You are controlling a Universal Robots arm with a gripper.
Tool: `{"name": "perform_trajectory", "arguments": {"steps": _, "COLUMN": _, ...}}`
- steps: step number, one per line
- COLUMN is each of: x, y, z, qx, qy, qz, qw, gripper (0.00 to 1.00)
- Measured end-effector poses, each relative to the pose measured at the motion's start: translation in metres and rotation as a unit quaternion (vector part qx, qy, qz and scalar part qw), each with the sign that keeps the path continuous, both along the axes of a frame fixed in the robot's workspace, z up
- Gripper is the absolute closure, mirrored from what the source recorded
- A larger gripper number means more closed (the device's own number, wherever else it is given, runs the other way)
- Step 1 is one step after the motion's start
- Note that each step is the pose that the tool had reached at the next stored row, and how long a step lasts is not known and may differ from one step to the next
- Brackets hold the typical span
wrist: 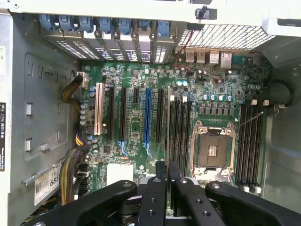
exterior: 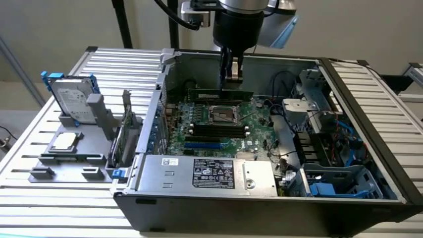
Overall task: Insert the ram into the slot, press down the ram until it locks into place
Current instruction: 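Insert the ram into the slot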
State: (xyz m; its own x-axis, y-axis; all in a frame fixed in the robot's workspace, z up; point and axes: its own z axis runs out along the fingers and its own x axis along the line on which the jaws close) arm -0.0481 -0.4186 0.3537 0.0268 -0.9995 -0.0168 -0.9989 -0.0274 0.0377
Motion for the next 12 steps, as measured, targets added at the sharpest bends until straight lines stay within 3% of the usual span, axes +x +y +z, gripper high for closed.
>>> {"name": "perform_trajectory", "arguments": {"steps": 12, "x": 0.008, "y": 0.0, "z": -0.0189, "qx": 0.0, "qy": 0.0, "qz": 0.0, "qw": 1.0, "gripper": 0.87}}
